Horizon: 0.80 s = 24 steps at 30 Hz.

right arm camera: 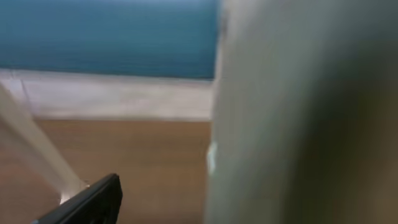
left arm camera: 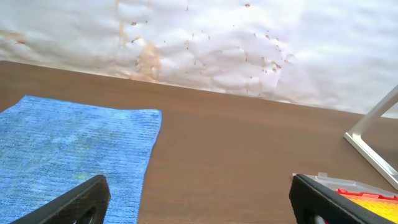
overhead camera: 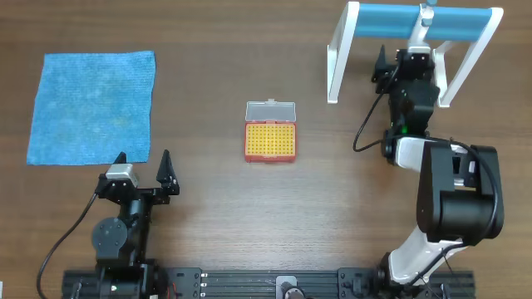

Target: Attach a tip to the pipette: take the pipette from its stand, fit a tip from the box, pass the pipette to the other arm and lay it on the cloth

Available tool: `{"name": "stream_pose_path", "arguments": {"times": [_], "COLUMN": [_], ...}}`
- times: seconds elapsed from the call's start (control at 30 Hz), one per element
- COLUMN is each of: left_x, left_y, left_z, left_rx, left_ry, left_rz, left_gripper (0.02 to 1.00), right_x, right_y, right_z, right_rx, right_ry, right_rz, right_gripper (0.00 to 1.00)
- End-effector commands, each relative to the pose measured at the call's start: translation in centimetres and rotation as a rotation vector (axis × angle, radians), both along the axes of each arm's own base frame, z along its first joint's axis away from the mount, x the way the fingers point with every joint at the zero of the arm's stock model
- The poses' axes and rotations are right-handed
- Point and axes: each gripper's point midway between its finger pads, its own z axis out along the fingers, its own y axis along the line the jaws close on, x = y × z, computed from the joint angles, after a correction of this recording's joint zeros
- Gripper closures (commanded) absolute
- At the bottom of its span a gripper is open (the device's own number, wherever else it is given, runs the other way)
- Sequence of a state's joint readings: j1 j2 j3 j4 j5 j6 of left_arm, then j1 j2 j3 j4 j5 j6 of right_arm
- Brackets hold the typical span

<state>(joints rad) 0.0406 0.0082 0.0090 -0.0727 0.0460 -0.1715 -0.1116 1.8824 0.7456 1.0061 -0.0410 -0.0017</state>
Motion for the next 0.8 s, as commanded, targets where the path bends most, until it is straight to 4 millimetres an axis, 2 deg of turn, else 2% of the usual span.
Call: {"name": "stream_pose_path", "arguments": {"times": [0.03, 0.3, 0.47, 0.67, 0.73, 0.77, 0.8], "left_x": [0.0, 0.0, 0.0, 0.0, 0.0, 0.0, 0.0], "left_y": [-0.1, -0.1, -0.1, -0.1, -0.1, -0.1, -0.1], "left_z": [-0.1, -0.1, -0.1, -0.1, -0.1, -0.1, -0.1], "left_rx": [0.015, 0.015, 0.015, 0.015, 0.015, 0.015, 0.015], "left_ry": [0.000, 0.000, 0.000, 0.000, 0.000, 0.000, 0.000], "left_rz": [-0.008, -0.008, -0.008, -0.008, -0.008, -0.008, -0.008], "left_gripper": [0.082, 0.082, 0.082, 0.082, 0.082, 0.084, 0.082], "right_x": [0.3, 0.3, 0.2, 0.3, 0.3, 0.3, 0.3], "right_y": [0.2, 0.1, -1.0, -0.9, -0.9, -0.9, -0.9], "right_z": [3.2, 3.5, 3.8, 4.3, 4.5, 4.5, 4.5], "right_rx": [0.007, 0.005, -0.014, -0.014, -0.015, -0.015, -0.015], "right_ry": [-0.041, -0.052, -0.056, -0.078, -0.086, -0.086, -0.086], "right_rz": [0.023, 0.022, -0.040, -0.039, -0.039, -0.039, -0.039], "right_gripper": [0.211, 0.229, 0.259, 0.461, 0.494, 0.592, 0.766]}}
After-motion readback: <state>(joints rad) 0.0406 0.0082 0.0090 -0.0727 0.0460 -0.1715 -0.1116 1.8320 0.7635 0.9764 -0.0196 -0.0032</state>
